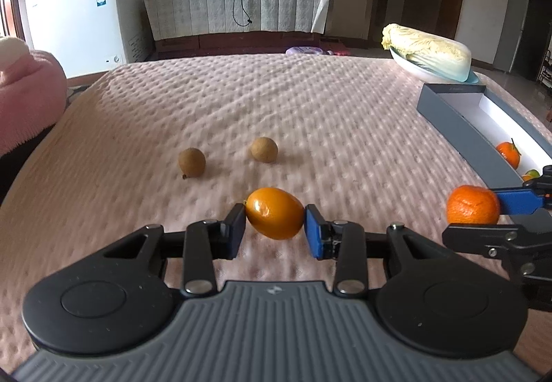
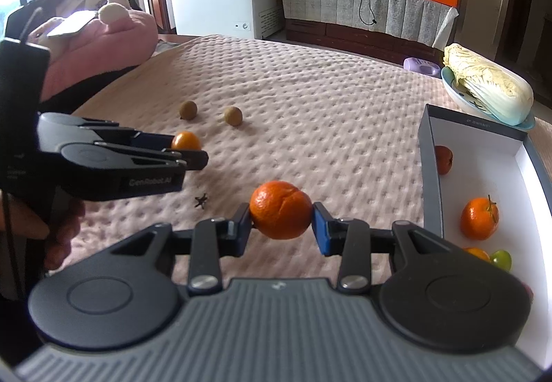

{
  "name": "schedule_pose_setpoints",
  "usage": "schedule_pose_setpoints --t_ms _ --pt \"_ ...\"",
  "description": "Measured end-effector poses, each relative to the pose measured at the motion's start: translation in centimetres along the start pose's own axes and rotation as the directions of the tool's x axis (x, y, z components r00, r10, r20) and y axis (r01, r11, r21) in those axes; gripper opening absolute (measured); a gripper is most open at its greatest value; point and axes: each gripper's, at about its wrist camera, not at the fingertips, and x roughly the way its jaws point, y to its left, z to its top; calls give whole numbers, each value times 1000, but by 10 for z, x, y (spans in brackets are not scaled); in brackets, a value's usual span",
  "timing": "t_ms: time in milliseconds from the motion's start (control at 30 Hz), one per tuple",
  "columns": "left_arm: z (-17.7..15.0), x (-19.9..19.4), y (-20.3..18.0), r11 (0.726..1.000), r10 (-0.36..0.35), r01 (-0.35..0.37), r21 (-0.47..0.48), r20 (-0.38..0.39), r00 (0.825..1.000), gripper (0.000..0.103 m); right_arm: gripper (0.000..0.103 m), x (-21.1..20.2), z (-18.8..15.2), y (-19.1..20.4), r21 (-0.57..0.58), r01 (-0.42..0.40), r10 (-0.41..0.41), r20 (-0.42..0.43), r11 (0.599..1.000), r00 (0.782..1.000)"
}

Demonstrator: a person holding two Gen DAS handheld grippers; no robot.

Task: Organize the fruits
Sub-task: 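Carry the yellow oval orange and the orange over the box with both grippers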

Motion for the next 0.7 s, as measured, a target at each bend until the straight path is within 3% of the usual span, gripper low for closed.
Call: schedule_pose_setpoints --t_ms 700 --pt "13 -23 -20 1000 -2 2 12 34 999 43 40 -22 4 -5 10 1 -2 62 1000 998"
